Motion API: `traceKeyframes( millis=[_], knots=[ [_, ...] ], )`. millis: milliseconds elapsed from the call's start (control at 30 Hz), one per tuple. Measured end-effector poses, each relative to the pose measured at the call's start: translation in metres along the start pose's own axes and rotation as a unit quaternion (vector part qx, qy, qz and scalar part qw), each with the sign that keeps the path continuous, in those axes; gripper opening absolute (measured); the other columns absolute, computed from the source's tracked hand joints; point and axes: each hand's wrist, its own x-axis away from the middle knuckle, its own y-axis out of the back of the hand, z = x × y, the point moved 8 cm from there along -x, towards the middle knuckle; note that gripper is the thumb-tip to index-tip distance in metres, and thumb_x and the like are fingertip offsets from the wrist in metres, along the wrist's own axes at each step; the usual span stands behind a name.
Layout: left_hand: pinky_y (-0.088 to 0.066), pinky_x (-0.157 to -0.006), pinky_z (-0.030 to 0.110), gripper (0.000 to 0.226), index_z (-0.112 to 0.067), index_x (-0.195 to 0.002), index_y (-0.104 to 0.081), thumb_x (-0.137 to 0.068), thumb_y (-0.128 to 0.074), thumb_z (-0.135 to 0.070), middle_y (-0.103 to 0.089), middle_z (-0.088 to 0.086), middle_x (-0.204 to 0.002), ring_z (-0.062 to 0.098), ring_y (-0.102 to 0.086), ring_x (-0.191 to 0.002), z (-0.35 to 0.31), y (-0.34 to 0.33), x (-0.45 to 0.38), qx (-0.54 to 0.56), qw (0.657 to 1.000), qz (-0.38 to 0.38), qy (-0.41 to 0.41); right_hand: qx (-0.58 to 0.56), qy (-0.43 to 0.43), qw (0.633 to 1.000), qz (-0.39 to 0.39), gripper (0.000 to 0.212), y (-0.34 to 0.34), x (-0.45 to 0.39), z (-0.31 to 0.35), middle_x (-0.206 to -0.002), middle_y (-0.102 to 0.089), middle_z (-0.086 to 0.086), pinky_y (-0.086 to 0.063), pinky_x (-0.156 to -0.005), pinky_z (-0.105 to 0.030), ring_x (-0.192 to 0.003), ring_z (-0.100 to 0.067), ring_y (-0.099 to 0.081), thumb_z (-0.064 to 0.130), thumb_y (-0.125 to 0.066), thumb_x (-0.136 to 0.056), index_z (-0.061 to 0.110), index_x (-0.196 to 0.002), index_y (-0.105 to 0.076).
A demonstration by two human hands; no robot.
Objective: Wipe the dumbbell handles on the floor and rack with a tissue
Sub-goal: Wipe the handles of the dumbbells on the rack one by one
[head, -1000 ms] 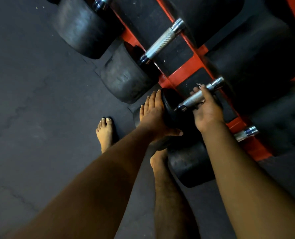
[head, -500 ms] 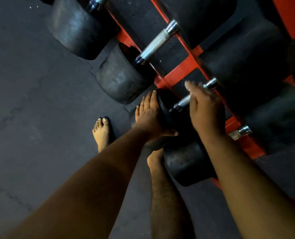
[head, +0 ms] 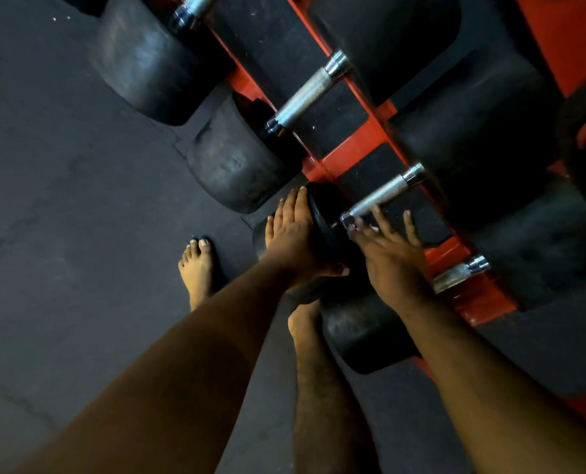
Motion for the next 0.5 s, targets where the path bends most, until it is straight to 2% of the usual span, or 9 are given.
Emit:
traceKeyframes(
  millis=[67,100,167,200,233,300,367,467,500],
  knots=[
    [0.000,-0.127,0.047,0.155,-0.020,-0.160,0.009,-0.051,-0.095,-0.052,0.007,-0.002,-0.169,0.017,0.010,-0.155,0.000,0.001,0.000,0.000,1.000,0.002,-0.001,-0.141,-0.172,0.971,-0.085,0.042,0.006,0.009,-0.024,-0.134,-0.065,-0.008,-0.036,-0.114,-0.047,-0.133,-0.028,-0.053,0.006,-0.046,-0.093,0.013,-0.127,-0.069],
    [0.000,-0.127,0.047,0.155,-0.020,-0.160,0.009,-0.051,-0.095,-0.053,0.007,-0.002,-0.169,0.017,0.010,-0.155,0.000,0.000,0.000,0.001,1.000,0.001,-0.003,-0.236,-0.303,0.913,-0.136,0.040,0.005,0.017,-0.042,-0.132,-0.065,-0.010,-0.040,-0.110,-0.038,-0.129,-0.027,-0.056,0.004,-0.046,-0.095,0.011,-0.128,-0.068],
    [0.000,-0.127,0.047,0.154,-0.021,-0.160,0.009,-0.051,-0.095,-0.054,0.006,-0.002,-0.170,0.018,0.009,-0.155,0.000,0.001,0.000,-0.006,1.000,-0.001,-0.004,-0.463,-0.522,0.682,-0.217,0.038,-0.008,0.026,-0.062,-0.131,-0.064,-0.015,-0.045,-0.106,-0.033,-0.126,-0.030,-0.058,0.001,-0.045,-0.099,0.006,-0.131,-0.065],
    [-0.001,-0.127,0.046,0.155,-0.021,-0.160,0.009,-0.051,-0.095,-0.054,0.006,-0.002,-0.170,0.018,0.009,-0.156,0.000,0.001,0.000,-0.009,1.000,0.000,-0.004,-0.562,-0.561,0.563,-0.230,0.037,-0.020,0.019,-0.062,-0.136,-0.060,-0.018,-0.044,-0.107,-0.035,-0.127,-0.030,-0.058,0.001,-0.041,-0.101,0.005,-0.133,-0.061],
    [-0.001,-0.127,0.046,0.155,-0.021,-0.160,0.009,-0.051,-0.095,-0.055,0.006,-0.002,-0.170,0.018,0.009,-0.156,0.001,0.001,-0.001,-0.011,1.000,0.000,-0.001,-0.620,-0.566,0.495,-0.226,0.036,-0.024,0.004,-0.060,-0.143,-0.054,-0.021,-0.043,-0.108,-0.035,-0.127,-0.024,-0.058,0.002,-0.036,-0.104,0.006,-0.133,-0.057],
    [-0.002,-0.127,0.046,0.157,-0.021,-0.160,0.010,-0.049,-0.095,-0.055,0.007,-0.002,-0.169,0.018,0.008,-0.156,0.001,0.001,-0.001,-0.012,1.000,-0.003,0.001,-0.633,-0.560,0.482,-0.229,0.030,-0.021,-0.024,-0.057,-0.143,-0.052,-0.021,-0.045,-0.103,-0.027,-0.109,-0.004,-0.064,0.008,-0.037,-0.106,0.006,-0.129,-0.056],
    [-0.001,-0.127,0.046,0.157,-0.021,-0.160,0.011,-0.050,-0.095,-0.056,0.008,-0.002,-0.169,0.018,0.008,-0.156,-0.001,0.001,0.000,-0.015,1.000,-0.001,0.002,-0.597,-0.591,0.483,-0.246,0.025,-0.025,-0.031,-0.047,-0.128,-0.062,-0.010,-0.048,-0.099,-0.035,-0.104,-0.014,-0.065,0.018,-0.050,-0.103,0.006,-0.122,-0.061],
    [0.000,-0.127,0.044,0.155,-0.021,-0.160,0.010,-0.052,-0.095,-0.054,0.008,-0.001,-0.169,0.019,0.008,-0.156,-0.002,0.001,0.001,-0.008,1.000,0.001,0.000,-0.572,-0.595,0.545,-0.148,0.026,-0.033,-0.030,-0.034,-0.123,-0.065,-0.009,-0.050,-0.099,-0.043,-0.111,-0.027,-0.063,0.034,-0.060,-0.098,0.016,-0.116,-0.063],
    [-0.001,-0.127,0.044,0.155,-0.021,-0.160,0.010,-0.051,-0.095,-0.054,0.007,0.000,-0.170,0.020,0.007,-0.156,-0.002,0.002,0.001,-0.008,1.000,-0.002,-0.002,-0.602,-0.589,0.524,-0.128,0.021,-0.035,-0.029,-0.036,-0.116,-0.067,-0.008,-0.053,-0.094,-0.042,-0.103,-0.024,-0.064,0.035,-0.063,-0.095,0.019,-0.109,-0.063]
  ],
)
